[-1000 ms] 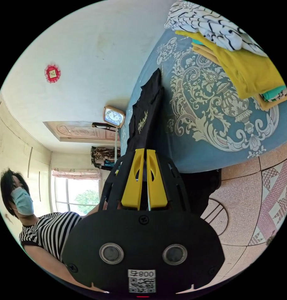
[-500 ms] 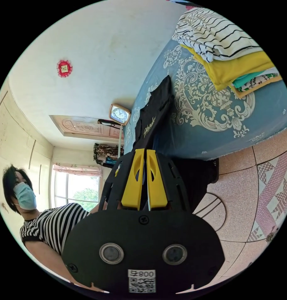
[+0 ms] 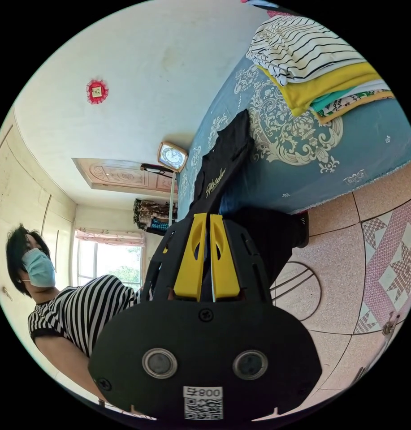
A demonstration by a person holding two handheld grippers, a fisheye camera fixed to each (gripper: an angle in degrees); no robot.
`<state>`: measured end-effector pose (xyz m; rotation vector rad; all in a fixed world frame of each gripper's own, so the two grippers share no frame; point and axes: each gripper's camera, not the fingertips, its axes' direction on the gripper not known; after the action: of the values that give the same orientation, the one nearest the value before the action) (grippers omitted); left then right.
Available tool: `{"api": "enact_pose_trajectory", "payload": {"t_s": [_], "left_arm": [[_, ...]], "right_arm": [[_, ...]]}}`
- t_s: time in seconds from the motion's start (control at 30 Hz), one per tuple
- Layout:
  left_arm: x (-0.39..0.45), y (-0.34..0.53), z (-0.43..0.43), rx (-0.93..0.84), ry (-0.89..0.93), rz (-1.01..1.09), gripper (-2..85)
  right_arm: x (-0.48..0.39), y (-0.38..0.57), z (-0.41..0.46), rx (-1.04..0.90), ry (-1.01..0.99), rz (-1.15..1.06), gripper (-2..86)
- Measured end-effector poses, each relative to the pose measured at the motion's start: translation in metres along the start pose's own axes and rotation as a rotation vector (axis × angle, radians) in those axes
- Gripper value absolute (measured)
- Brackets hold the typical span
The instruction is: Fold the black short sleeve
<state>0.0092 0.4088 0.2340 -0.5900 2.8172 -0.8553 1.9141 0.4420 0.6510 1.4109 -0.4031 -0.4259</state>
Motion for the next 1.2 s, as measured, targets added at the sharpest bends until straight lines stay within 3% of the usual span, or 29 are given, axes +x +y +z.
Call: {"api": "enact_pose_trajectory", "payload": {"t_s": [0.33,0.73,1.0,1.2], "left_arm": [[-0.022,-0.056,0.046,-0.002,0.014,0.017,1.3],[-0.036,-0.234,0.173,-0.005,-0.023,0.127,1.4],[-0.129,-0.365,0.315,-0.005,-0.150,0.021,1.9],[-0.201,-0.393,0.383,0.011,-0.177,-0.024,3.4]], "right_arm": [[-0.037,-0.056,0.011,0.002,-0.008,-0.022,0.9],[-0.115,-0.235,0.060,-0.001,0.066,-0.115,1.0],[-0.120,-0.385,0.159,-0.123,0.249,-0.041,1.3],[-0.140,-0.436,0.203,-0.193,0.274,-0.025,2.1]]}}
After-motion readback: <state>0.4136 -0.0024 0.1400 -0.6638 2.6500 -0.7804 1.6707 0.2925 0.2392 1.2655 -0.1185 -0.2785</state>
